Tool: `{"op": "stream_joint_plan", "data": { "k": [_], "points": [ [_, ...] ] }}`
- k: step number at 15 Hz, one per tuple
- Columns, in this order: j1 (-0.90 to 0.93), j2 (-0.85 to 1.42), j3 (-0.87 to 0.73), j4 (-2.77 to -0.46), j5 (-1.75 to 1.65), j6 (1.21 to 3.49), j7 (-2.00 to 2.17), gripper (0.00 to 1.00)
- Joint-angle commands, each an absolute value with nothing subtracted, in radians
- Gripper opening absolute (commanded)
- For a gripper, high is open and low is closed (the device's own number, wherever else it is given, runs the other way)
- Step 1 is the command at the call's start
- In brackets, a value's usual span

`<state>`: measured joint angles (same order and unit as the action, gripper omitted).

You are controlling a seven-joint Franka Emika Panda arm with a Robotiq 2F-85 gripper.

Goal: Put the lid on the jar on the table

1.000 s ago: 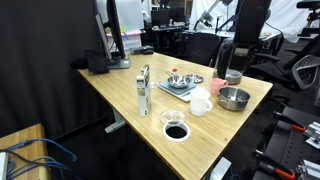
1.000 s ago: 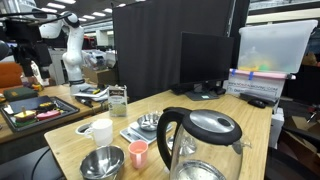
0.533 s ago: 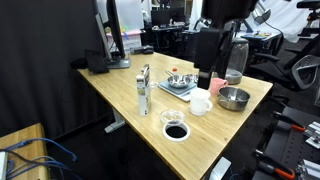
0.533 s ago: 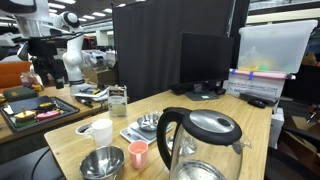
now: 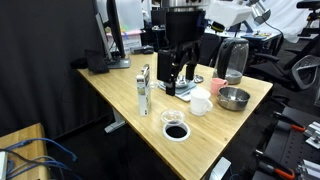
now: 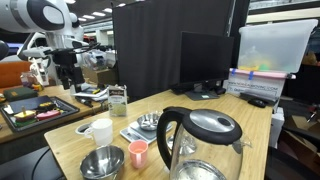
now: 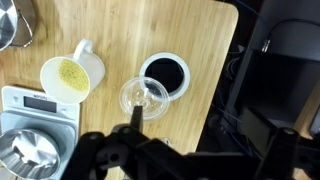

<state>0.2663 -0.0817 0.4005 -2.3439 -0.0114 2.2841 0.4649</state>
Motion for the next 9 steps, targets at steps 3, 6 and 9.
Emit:
{"op": "stream_joint_plan", "data": {
  "k": [3,6,9],
  "points": [
    [0.283,-0.085,0.383,-2.343,-0.013,2.282,0.465,1.00],
    [0.275,-0.059,0.379,-2.344,-0.039,2.325,0.511,1.00],
    [0.265,0.020,0.348,-2.306,-0.045,2.346,0.540,1.00]
  ]
}}
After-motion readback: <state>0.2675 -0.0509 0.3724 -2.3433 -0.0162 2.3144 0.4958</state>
